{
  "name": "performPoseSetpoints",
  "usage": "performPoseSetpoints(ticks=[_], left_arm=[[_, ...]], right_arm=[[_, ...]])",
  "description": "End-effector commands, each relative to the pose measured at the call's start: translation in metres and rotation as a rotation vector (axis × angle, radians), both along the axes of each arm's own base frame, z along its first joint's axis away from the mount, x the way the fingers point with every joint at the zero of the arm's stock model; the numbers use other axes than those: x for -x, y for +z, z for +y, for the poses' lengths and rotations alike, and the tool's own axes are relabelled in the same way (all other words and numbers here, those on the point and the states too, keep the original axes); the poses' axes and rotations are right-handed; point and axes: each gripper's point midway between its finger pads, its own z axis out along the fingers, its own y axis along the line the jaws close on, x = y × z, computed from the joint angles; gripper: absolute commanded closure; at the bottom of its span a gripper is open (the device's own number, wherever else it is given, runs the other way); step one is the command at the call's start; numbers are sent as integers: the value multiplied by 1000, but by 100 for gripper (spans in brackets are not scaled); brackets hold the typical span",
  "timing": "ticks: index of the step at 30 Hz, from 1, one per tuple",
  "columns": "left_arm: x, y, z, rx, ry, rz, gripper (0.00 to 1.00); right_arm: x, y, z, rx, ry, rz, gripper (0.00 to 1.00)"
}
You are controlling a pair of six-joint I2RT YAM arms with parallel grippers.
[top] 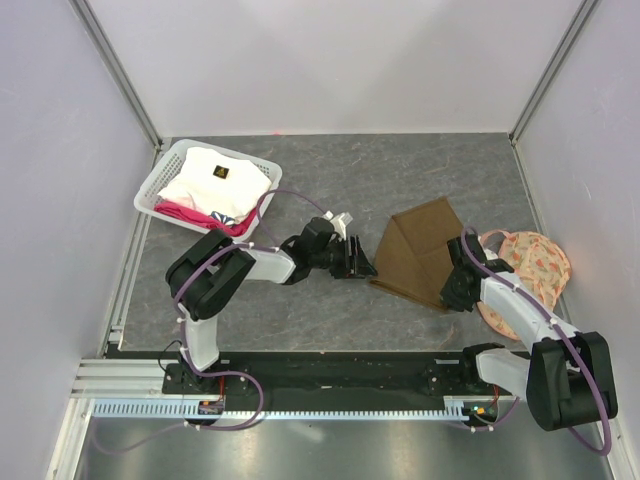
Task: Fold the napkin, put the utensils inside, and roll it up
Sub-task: Roll the napkin with the utensil
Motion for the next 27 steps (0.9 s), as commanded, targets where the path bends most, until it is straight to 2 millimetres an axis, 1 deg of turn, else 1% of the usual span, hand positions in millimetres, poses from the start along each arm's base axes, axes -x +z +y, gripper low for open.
performPoseSetpoints(ticks=[1, 11, 12, 17, 18, 20, 23, 24, 27], left_arm=[[-6, -4, -7, -8, 20, 11, 44], [-7, -17, -15, -27, 14, 18, 52], [-6, -20, -16, -30, 11, 23, 55], [-2, -23, -17, -34, 7, 33, 62], [-2, -23, -17, -35, 8, 32, 65], [-1, -24, -17, -36, 6, 37, 67], [1, -22, -20, -14, -8, 43, 78], [2, -21, -21, -5, -17, 47, 85], [3, -18, -21, 3, -22, 45, 95]], right_arm=[[-2, -1, -4, 26, -28, -14, 80], [-2, 0, -2, 24, -17, -19, 79], [-2, 0, -2, 25, -14, -17, 79], [-3, 1, -1, 23, -12, -26, 80], [-3, 1, -1, 24, -13, -26, 80], [-3, 2, -1, 23, -11, -26, 79], [-3, 2, -1, 25, -9, -31, 79], [-5, 3, -1, 25, -11, -37, 79], [-7, 6, 0, 23, -10, -57, 78]])
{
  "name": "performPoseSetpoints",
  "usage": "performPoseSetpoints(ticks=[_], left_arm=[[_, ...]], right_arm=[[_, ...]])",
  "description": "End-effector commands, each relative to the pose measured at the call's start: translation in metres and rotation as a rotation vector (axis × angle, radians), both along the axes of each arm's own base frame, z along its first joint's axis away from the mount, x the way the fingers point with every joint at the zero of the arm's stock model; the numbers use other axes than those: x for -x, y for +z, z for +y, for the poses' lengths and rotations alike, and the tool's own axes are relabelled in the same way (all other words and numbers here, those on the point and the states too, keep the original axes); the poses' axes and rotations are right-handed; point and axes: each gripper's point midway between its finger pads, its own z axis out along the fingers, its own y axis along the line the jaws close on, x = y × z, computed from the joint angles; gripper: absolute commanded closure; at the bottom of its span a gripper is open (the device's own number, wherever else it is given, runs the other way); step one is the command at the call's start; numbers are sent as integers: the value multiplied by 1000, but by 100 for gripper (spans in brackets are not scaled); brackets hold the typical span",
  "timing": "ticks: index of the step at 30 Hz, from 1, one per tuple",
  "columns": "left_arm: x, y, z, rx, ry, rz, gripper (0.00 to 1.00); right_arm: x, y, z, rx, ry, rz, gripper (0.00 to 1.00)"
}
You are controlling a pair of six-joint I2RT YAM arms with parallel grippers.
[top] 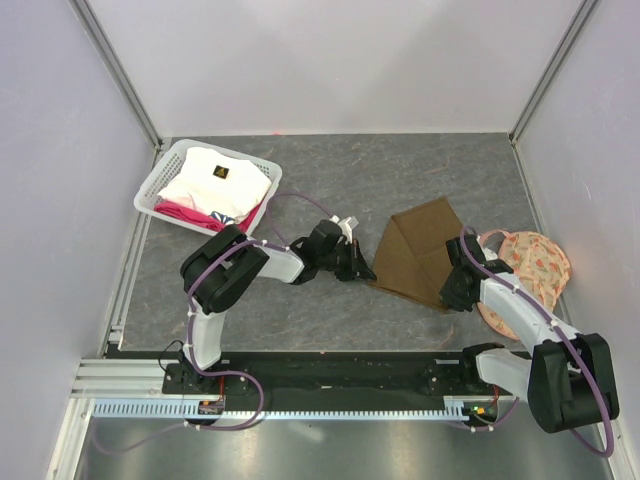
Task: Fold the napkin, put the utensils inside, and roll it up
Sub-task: Roll the napkin with the utensil
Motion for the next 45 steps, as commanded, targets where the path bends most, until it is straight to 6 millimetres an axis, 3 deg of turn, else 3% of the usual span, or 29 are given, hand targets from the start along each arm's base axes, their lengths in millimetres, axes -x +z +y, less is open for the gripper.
performPoseSetpoints(ticks=[1, 8, 12, 16, 19, 24, 32, 33, 35, 36, 40, 45], left_arm=[[2, 5, -4, 26, -9, 4, 98], [-2, 21, 18, 55, -1, 12, 98], [0, 28, 40, 38, 2, 28, 98], [7, 29, 64, 0, 9, 54, 98], [13, 31, 83, -45, 26, 80, 98], [19, 38, 105, -76, 43, 129, 98], [21, 37, 130, -125, 38, 200, 98], [21, 38, 130, -119, 30, 210, 98], [22, 36, 132, -125, 22, 217, 98], [21, 36, 133, -128, 20, 223, 98], [22, 33, 135, -135, 8, 236, 98], [23, 33, 137, -120, 6, 259, 98]], right_arm=[[-8, 7, -1, 5, -15, -58, 77], [-25, 19, 9, -12, 38, -118, 63], [-44, 46, 14, 3, 83, -211, 53], [-62, 75, 25, 29, 183, -326, 49], [-72, 91, 49, 24, 286, -413, 48], [-73, 99, 116, -9, 524, -520, 45], [-45, 107, 216, 109, 856, -656, 35], [-43, 97, 223, 151, 902, -637, 34], [-31, 97, 248, 170, 981, -654, 32], [-30, 87, 253, 214, 1007, -639, 32], [-13, 77, 281, 285, 1125, -664, 29], [-9, 57, 288, 379, 1177, -653, 29]])
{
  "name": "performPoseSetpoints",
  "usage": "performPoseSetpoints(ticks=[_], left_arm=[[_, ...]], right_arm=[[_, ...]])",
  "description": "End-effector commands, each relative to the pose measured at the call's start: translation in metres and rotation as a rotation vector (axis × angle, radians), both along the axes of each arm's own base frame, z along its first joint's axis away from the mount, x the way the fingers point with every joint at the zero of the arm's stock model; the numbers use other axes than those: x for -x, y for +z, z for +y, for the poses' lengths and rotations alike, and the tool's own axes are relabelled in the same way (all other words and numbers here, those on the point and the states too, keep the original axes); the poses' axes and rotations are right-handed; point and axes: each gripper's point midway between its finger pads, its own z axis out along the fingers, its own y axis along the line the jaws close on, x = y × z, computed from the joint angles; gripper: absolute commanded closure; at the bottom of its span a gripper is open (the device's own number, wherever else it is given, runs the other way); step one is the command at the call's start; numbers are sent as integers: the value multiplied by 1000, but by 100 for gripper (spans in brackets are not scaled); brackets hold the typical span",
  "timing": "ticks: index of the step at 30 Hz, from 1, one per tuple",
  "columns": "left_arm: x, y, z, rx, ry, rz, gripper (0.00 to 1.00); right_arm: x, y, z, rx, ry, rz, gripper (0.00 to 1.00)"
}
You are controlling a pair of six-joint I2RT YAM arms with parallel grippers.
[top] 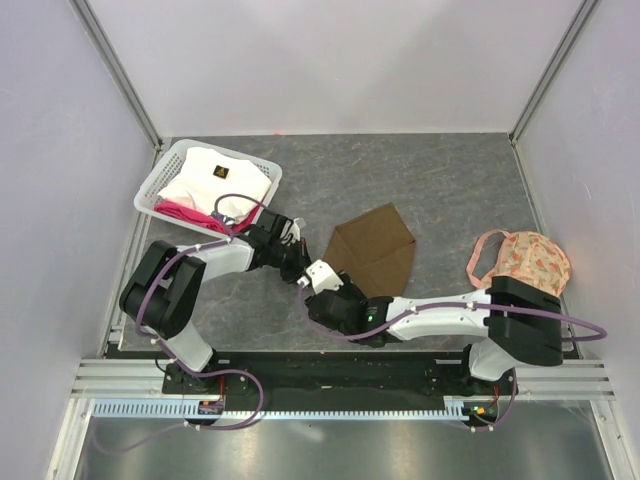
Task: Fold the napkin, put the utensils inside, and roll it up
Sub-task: Roll the napkin with the utensil
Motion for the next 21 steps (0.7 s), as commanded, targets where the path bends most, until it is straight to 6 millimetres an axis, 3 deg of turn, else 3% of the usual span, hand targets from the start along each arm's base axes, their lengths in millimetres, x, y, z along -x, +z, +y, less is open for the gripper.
performPoseSetpoints(ticks=[1, 14, 20, 21], left_arm=[[0, 9, -1, 35, -44, -3, 98], [-1, 13, 4, 51, -46, 12, 98], [-2, 12, 7, 55, -47, 12, 98], [-2, 12, 7, 55, -49, 13, 98]], right_arm=[[-13, 7, 9, 44, -18, -122, 28], [-21, -25, -8, 242, -56, -208, 30], [-20, -37, -21, 298, -81, -213, 46], [-20, -39, -22, 305, -79, -213, 53]])
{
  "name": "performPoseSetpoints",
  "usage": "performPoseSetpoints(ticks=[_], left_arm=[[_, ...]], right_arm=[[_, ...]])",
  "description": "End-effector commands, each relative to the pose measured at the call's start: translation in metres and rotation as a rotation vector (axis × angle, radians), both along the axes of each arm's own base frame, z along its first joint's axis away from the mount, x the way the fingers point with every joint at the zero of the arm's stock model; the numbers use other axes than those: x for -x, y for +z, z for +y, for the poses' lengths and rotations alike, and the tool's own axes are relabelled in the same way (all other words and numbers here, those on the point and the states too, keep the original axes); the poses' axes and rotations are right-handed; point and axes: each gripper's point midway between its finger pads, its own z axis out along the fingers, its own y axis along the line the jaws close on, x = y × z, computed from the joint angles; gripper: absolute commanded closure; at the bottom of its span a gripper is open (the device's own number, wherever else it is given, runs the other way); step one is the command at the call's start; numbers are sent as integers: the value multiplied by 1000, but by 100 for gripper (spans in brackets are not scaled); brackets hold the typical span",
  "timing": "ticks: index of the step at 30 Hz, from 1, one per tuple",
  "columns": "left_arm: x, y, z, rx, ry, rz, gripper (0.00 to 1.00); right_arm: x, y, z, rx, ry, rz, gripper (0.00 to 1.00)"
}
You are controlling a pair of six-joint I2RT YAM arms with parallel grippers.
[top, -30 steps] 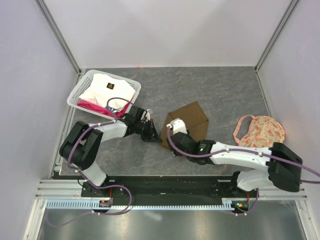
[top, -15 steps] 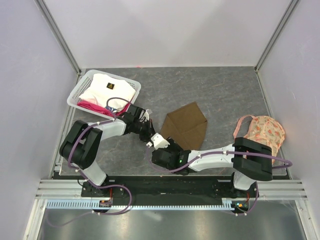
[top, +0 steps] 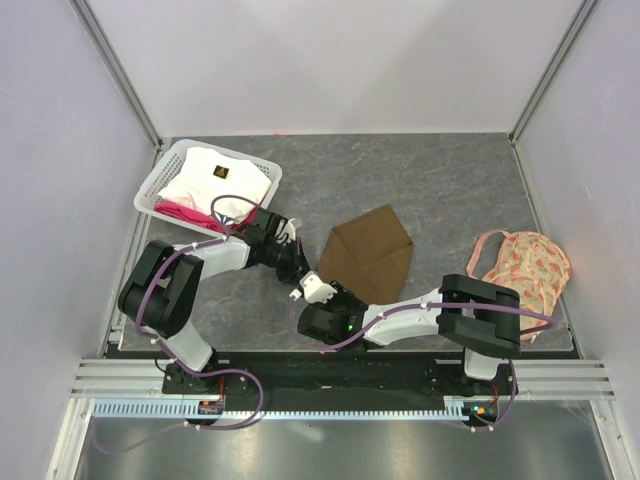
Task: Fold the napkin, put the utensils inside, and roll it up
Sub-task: Roll the napkin with the utensil
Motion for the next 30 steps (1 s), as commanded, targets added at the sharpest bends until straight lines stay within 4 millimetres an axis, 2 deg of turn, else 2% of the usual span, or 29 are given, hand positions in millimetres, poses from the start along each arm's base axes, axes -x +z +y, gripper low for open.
performPoseSetpoints(ticks=[1, 5, 6, 7, 8, 9, 12, 13, 14, 16, 21, 23, 24, 25, 30], left_arm=[[-4, 10, -3, 39, -46, -26, 98], [-4, 10, -5, 57, -57, -23, 98], [-4, 10, -5, 60, -56, -20, 95], [-5, 11, -5, 63, -54, -25, 84], [-5, 10, -4, 63, -46, -22, 78], [-5, 11, -3, 64, -40, -24, 64], [-9, 9, 6, 34, 21, -62, 38], [-9, 4, 12, 15, 49, -73, 34], [-11, 10, 13, 22, 71, -92, 32], [-14, 10, 18, 9, 106, -117, 29], [-14, 12, 32, -41, 172, -192, 26], [-13, 6, 40, -75, 199, -212, 25], [-15, 12, 42, -72, 214, -251, 25], [-14, 7, 48, -97, 236, -262, 25], [-19, 19, 59, -80, 311, -401, 23]], right_arm=[[0, -3, -4, 33, -20, -26, 57], [1, -5, -2, 41, 17, -8, 72], [2, -4, 0, 40, 29, -3, 76], [4, -5, 3, 30, 47, 15, 78], [5, -4, 5, 37, 68, 20, 79], [6, -5, 7, 35, 84, 34, 80], [12, -8, 10, 54, 132, 91, 86], [15, -7, 15, 44, 146, 116, 87], [17, -8, 16, 44, 152, 135, 89], [21, -5, 16, 44, 160, 173, 100], [30, -3, 19, -1, 173, 324, 100], [33, 5, 26, -37, 189, 368, 100], [35, 8, 28, -58, 197, 412, 100], [36, 9, 29, -66, 201, 438, 100], [42, 17, 35, -124, 233, 592, 100]])
